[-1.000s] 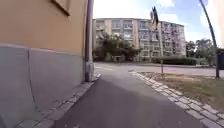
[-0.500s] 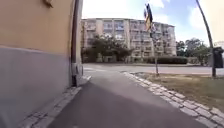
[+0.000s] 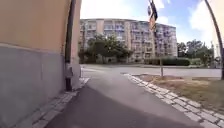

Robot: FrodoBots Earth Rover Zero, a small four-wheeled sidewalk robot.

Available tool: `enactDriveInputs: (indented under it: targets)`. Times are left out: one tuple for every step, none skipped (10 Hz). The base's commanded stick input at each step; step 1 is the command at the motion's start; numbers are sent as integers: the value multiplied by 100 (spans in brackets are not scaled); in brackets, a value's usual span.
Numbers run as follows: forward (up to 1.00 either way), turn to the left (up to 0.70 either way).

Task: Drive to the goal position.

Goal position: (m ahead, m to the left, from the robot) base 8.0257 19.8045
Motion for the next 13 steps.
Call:
enactDriveInputs:
  targets:
    - [85, 1]
    - [85, 1]
    - [85, 1]
    - [85, 1]
    - [85, 1]
    - [85, 1]
    - [85, 1]
    - [85, 1]
    - [85, 1]
    - [85, 1]
    - [85, 1]
    - [85, 1]
    - [85, 1]
